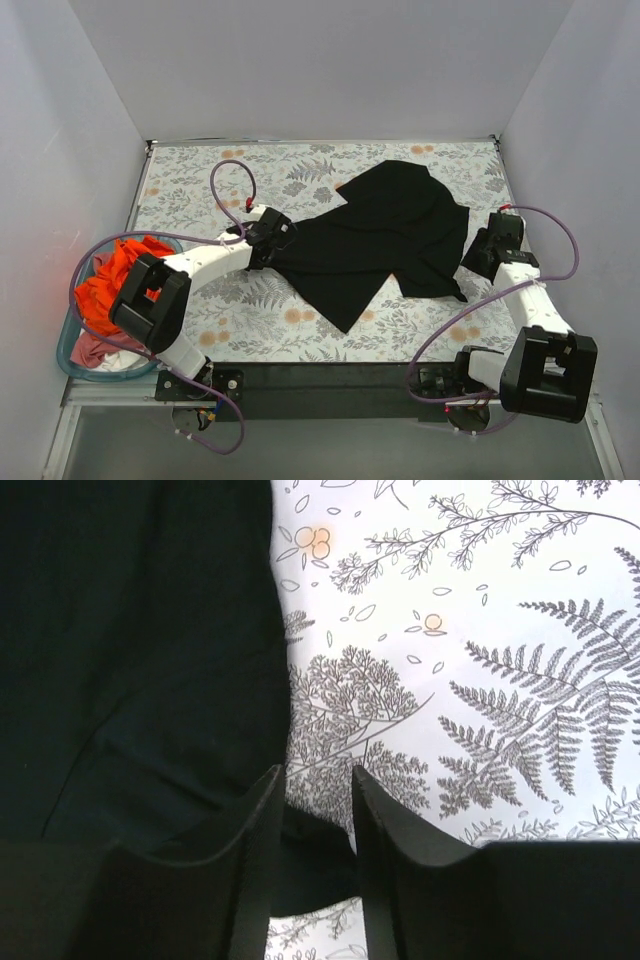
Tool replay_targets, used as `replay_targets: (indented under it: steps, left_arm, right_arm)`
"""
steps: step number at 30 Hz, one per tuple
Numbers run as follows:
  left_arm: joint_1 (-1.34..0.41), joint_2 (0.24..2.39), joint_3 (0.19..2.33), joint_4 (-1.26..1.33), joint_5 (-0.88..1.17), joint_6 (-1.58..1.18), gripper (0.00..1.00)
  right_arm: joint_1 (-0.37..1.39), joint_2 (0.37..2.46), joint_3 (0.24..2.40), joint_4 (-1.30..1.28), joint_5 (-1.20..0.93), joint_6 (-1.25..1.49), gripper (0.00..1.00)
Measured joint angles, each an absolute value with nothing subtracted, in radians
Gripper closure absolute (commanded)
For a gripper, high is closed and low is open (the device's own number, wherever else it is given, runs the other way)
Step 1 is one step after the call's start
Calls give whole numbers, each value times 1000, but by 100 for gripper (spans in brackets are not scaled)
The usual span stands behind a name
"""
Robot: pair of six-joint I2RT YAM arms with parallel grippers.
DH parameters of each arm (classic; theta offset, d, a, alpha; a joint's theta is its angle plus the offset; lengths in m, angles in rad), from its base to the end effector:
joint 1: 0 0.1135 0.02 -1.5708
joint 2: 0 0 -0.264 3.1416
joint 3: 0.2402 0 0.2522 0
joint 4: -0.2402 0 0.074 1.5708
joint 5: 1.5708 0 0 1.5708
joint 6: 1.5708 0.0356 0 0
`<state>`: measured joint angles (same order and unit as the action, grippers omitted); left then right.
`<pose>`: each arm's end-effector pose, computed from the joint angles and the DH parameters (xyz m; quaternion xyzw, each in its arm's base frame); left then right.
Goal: Fold and stack the t-shirts
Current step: Flatten the tshirt out
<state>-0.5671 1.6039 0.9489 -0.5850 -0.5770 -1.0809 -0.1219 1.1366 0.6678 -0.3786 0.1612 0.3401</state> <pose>0.2578 -0.1412 0.1775 -0.2856 0.9027 0.0748 0.3132 0.2244 -0.0333 0.2140 0.2412 0.9010 -0.0365 0.3588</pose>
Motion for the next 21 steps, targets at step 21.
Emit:
replay_targets:
  steps: [21]
  left_arm:
    - [-536, 1587, 947, -559, -586, -1081, 100]
  right_arm:
    - [-157, 1443, 676, -92, -18, 335, 60]
